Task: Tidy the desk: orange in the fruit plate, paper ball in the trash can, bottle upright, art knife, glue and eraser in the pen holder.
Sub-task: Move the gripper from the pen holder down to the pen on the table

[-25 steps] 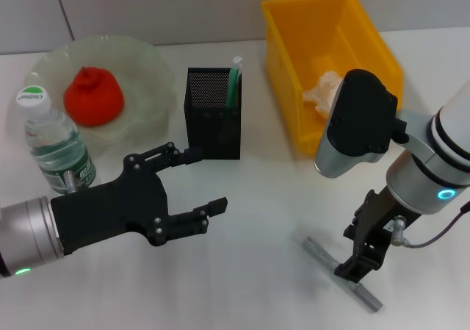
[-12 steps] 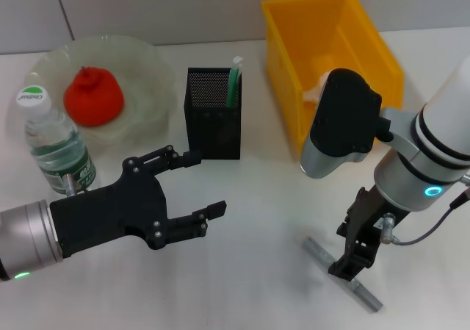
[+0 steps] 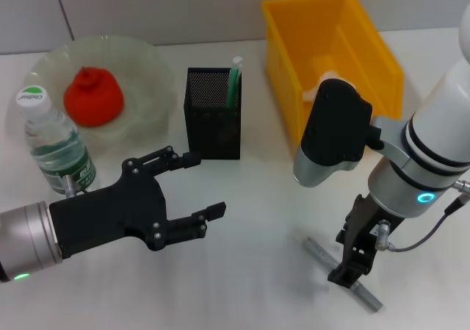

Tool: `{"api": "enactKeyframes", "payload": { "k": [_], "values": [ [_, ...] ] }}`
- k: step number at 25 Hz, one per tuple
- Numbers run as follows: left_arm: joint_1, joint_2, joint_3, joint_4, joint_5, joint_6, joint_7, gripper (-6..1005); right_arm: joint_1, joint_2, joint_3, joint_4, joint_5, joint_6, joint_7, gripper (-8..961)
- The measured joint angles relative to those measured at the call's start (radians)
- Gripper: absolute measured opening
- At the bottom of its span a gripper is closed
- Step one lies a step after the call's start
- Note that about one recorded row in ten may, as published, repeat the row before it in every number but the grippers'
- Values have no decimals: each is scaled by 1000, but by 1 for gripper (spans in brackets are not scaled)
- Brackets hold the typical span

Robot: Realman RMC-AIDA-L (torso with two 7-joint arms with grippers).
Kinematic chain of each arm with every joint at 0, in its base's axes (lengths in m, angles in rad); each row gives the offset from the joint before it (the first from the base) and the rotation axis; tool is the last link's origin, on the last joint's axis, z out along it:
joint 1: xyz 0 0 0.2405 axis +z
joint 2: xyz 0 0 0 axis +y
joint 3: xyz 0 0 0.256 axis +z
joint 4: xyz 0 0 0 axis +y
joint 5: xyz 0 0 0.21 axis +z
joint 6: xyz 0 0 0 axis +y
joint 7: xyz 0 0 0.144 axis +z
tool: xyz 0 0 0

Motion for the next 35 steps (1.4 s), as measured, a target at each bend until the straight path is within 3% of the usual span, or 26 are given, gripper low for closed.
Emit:
{"api": "enactKeyframes", "payload": {
  "k": [17,23,35],
  "values": [
    [3,0,0,-2,0,1,0,785,3,0,-10,11,0,6,7,639],
    [3,0,0,-2,0,-1,0,784,3,0,-22,11,0,12,8,497],
    [2,0,0,-2,0,-5,1,784,21,0,-36,54,4,24,19,475]
  ]
}}
